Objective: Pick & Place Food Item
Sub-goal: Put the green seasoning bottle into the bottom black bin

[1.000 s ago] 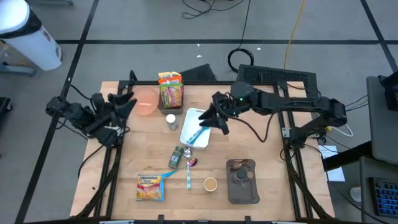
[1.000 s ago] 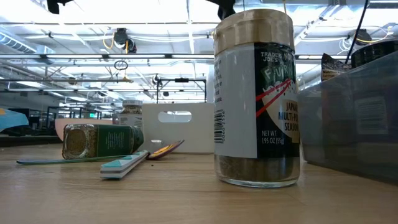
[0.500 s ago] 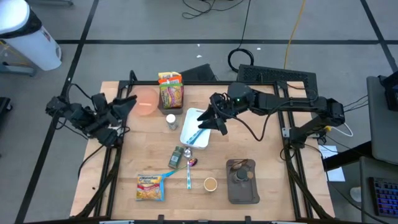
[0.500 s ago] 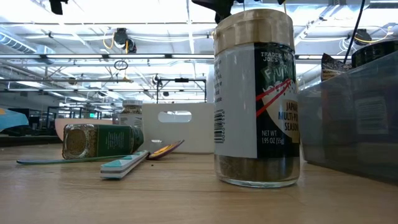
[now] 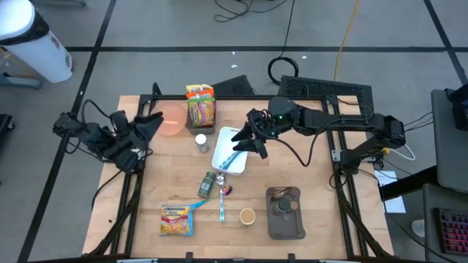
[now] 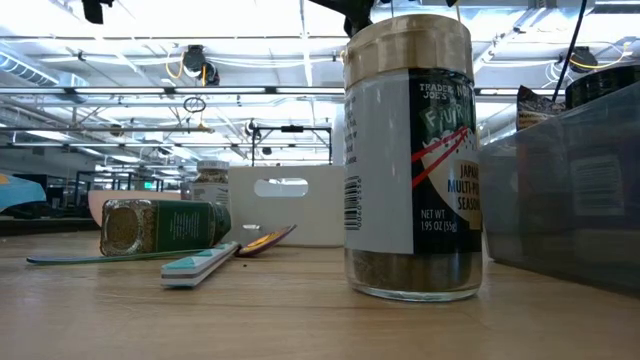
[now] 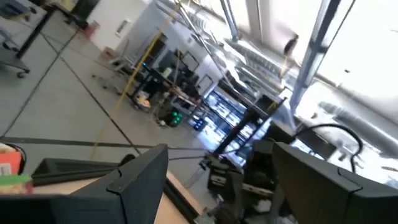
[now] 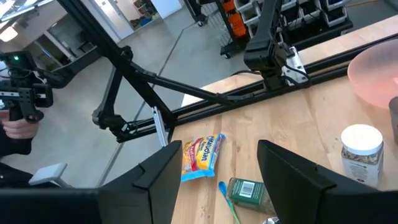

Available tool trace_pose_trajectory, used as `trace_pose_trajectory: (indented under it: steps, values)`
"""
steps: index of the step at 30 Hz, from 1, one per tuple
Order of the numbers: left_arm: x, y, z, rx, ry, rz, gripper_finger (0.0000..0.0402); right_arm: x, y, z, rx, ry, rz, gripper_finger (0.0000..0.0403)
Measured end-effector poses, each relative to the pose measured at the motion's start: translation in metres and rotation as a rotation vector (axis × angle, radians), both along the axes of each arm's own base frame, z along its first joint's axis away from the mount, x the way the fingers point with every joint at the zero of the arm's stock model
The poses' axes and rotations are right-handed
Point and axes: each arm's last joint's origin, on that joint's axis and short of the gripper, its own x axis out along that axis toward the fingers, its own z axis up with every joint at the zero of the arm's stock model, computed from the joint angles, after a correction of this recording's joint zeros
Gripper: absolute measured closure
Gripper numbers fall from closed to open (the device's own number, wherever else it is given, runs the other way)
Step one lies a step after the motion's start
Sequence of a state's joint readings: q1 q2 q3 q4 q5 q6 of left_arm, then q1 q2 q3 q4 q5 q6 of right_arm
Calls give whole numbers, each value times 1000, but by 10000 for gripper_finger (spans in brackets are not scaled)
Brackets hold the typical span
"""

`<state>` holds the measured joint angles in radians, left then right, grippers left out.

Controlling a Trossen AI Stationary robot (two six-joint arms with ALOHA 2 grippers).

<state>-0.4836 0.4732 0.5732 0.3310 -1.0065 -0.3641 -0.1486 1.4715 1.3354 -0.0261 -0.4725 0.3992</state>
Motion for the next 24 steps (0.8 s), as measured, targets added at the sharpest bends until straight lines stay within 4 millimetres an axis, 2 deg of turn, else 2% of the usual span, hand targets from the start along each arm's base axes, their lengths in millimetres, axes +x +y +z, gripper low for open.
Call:
trace_pose_trajectory:
  steps: [3,9,18,24]
  values:
    - [-1,0,2,6,-11,-3,108,0,0,0,0,0,0,203]
    - [5,-7,-4,55,17,-154,108,0,0,0,0,0,0,198]
    - [31,-28,-26,-14,142,-287,108,0,0,0,0,0,0,201]
    - [48,-42,-43,-133,346,-420,108,0,-1,0,0,0,-3,200]
